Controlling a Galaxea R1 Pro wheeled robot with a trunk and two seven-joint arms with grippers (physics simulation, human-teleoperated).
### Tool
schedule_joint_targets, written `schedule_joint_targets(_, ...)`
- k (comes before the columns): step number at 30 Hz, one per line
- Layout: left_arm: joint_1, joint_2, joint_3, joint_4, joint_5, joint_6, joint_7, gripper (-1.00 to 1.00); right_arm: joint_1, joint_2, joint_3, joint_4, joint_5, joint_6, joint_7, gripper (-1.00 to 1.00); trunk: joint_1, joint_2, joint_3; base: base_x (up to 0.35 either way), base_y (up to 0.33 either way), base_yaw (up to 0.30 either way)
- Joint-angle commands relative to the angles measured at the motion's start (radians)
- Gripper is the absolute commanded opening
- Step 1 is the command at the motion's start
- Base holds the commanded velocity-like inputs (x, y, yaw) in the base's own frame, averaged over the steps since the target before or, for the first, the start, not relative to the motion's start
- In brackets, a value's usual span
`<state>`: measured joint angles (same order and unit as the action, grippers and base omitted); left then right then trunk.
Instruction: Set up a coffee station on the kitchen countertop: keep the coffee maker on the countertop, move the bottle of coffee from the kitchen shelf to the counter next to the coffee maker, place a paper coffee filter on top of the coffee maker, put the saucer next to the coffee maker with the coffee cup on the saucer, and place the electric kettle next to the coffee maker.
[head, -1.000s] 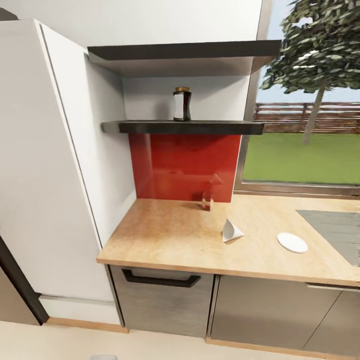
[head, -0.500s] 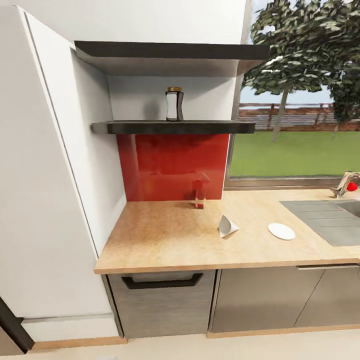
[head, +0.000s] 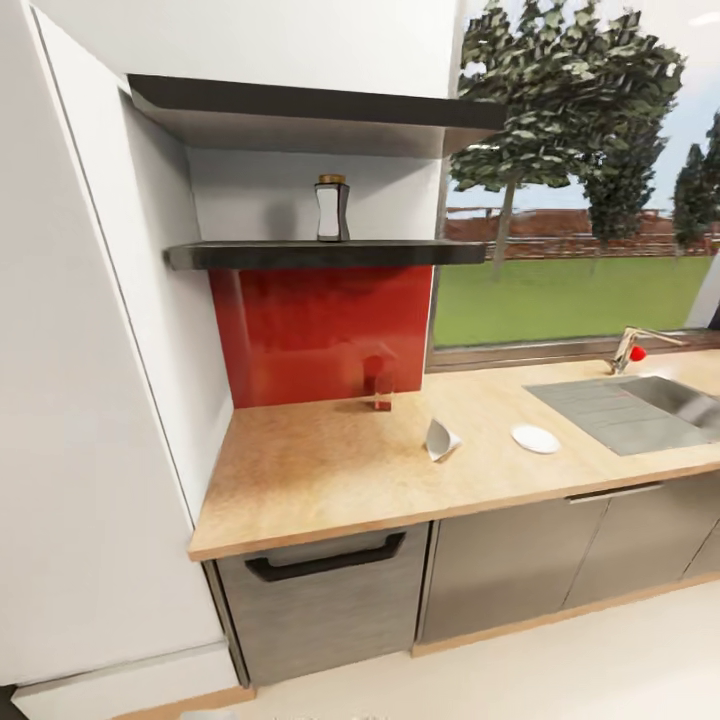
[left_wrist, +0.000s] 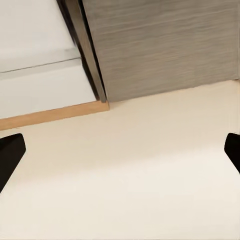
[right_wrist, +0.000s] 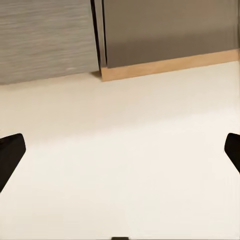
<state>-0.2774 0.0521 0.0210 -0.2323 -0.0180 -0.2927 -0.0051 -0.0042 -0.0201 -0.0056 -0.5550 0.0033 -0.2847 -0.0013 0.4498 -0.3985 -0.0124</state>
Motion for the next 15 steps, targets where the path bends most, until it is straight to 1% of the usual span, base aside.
schedule_joint_targets(1,0.0,0.0,0.001,0.001,-0.002,-0.003,0.0,1.0,0.0,0.0,-0.001,0.0,0.0,-0.002,0.0,1.0,0.0,-0.002,-0.001,-0.195,0.263,-0.287)
schedule_joint_targets(5,0.001,-0.002,0.001,0.004,-0.003,-0.002,0.003,1.0,0.0,0.0,-0.001,0.002,0.0,-0.002,0.002,1.0,0.0,-0.002,-0.001,-0.123,0.162,-0.288)
schedule_joint_targets(10,0.016,0.001,0.001,0.027,-0.009,0.009,0.002,1.0,0.0,0.0,-0.001,0.001,0.0,-0.002,-0.001,1.0,0.0,-0.002,-0.001,-0.025,0.036,-0.288)
schedule_joint_targets(11,0.036,0.011,0.0,0.058,-0.011,0.015,0.002,1.0,0.0,0.0,-0.002,0.0,0.0,-0.002,-0.003,1.0,0.0,-0.002,-0.001,-0.003,0.004,-0.281)
schedule_joint_targets(12,0.044,0.018,0.0,0.077,-0.012,0.017,0.002,1.0,0.0,0.0,-0.002,-0.001,0.0,-0.002,-0.003,1.0,0.0,-0.002,-0.001,-0.002,0.003,-0.275)
schedule_joint_targets(13,0.052,0.024,-0.001,0.099,-0.012,0.018,0.002,1.0,0.0,0.0,-0.002,-0.003,0.0,-0.002,-0.004,1.0,0.0,-0.002,-0.001,-0.001,0.002,-0.271)
schedule_joint_targets(15,0.07,0.032,-0.001,0.168,-0.011,0.021,0.003,1.0,0.0,0.0,-0.002,-0.005,0.0,-0.002,-0.005,1.0,0.0,-0.002,-0.001,-0.001,0.001,-0.257)
